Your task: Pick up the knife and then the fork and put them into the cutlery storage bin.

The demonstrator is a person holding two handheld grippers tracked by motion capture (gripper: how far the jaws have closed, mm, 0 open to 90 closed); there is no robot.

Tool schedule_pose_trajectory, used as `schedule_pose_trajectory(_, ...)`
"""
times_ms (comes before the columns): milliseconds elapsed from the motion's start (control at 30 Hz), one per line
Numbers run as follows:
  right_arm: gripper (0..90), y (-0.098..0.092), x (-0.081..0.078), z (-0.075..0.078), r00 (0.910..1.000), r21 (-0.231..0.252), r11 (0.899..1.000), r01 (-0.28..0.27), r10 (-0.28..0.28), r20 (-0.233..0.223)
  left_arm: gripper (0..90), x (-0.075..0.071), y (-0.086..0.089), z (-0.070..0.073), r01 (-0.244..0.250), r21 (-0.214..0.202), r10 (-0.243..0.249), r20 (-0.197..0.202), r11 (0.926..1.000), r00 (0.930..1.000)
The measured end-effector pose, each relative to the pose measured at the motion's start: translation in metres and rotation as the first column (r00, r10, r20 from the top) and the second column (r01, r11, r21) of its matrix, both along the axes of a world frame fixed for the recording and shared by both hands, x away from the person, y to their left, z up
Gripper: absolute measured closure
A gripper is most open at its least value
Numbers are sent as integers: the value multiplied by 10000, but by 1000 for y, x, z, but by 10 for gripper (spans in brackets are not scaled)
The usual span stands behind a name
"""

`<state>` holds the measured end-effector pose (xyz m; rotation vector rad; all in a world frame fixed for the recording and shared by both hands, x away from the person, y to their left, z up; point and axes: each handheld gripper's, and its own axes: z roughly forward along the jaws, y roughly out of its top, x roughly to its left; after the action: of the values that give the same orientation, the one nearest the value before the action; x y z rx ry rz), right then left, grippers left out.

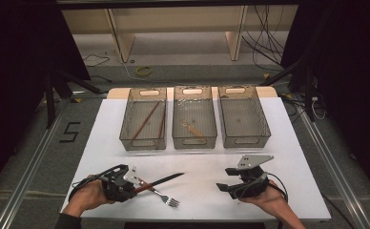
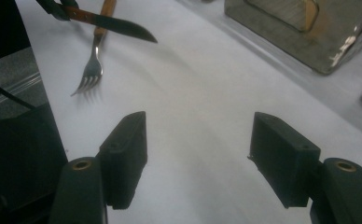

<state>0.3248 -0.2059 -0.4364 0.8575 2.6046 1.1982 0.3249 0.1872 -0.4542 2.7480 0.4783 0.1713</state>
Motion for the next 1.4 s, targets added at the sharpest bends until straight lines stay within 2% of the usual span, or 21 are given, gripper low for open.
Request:
schedule_pose_trajectory(200,372,9,-3,15,9985,274,9989,-375,364,407,761,-2,-24,5,477,-140,-471,370,9988,9982)
schedule_pose_trajectory(433,371,25,-1,27,9946,259,9963,-817,798,666,761,1,-50,13,1061,-151,-1050,630,9942,9925)
schedule_pose_trajectory(633,371,39,4,30,9896,-34,9927,-1207,1206,790,761,1,-71,17,1726,97,-1728,867,9849,9811)
schedule_pose_trajectory(700,371,44,6,31,9873,-183,9906,-1358,1368,806,761,2,-78,18,1888,40,-1885,799,9820,9788)
schedule_pose_trajectory(800,373,52,8,32,9835,-402,9859,-1624,1650,745,761,3,-88,18,2130,243,-2144,916,9767,9724)
schedule_pose_trajectory(933,376,63,11,30,9768,-840,9760,-2008,2060,585,762,2,-98,19,2392,255,-2405,857,9706,9668)
schedule_pose_trajectory(1067,381,71,14,25,9684,-1289,9622,-2399,2464,375,762,2,-104,20,2559,368,-2583,997,9660,9609)
schedule_pose_trajectory(1100,383,72,15,24,9659,-1434,9574,-2505,2571,290,762,3,-105,20,2663,442,-2694,972,9629,9581)
schedule_pose_trajectory(1167,388,75,16,22,9616,-1721,9484,-2663,2737,209,762,2,-109,20,2721,441,-2752,1010,9613,9561)
schedule_pose_trajectory(1300,417,83,15,18,9523,-2031,9314,-3020,3046,-193,762,1,-114,21,2873,556,-2917,1046,9562,9508)
schedule_pose_trajectory(1400,455,88,13,14,9406,-2285,9132,-3374,3369,-424,762,-1,-117,21,2889,500,-2928,1119,9561,9496)
